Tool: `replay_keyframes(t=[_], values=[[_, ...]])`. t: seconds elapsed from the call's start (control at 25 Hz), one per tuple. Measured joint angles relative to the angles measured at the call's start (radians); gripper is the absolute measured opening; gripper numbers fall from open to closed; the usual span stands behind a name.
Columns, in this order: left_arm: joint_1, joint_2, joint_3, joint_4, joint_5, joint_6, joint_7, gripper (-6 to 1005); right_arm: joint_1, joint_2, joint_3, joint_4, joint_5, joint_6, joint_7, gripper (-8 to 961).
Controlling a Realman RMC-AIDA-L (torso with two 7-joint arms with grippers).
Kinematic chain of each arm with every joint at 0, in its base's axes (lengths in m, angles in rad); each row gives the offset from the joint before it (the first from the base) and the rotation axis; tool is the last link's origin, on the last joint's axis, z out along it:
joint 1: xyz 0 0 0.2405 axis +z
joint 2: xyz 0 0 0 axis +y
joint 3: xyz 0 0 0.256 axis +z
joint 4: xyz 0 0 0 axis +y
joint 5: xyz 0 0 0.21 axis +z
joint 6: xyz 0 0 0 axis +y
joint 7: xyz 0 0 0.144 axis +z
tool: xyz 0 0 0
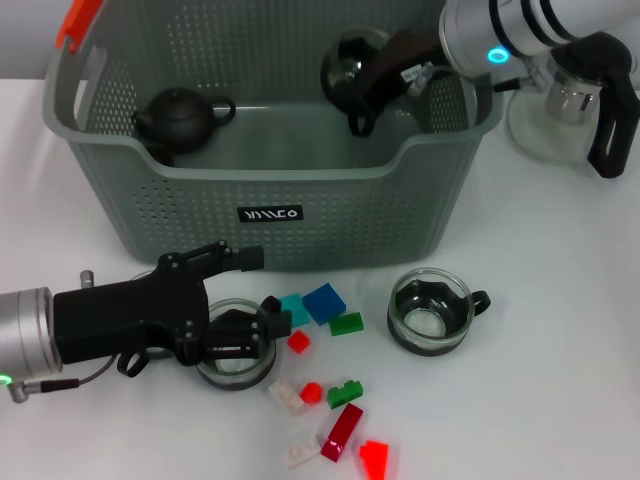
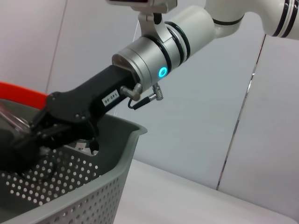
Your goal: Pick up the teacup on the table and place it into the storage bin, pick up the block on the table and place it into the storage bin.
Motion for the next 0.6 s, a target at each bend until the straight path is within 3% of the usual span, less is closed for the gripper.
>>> replay_keyframes(t=[0.6], values=[[0.0,-0.002,0.0,-0.001,0.0,-0.002,0.0,935,0.01,0.006,-0.008,-0.003,-0.065,-0.065,0.039,136]])
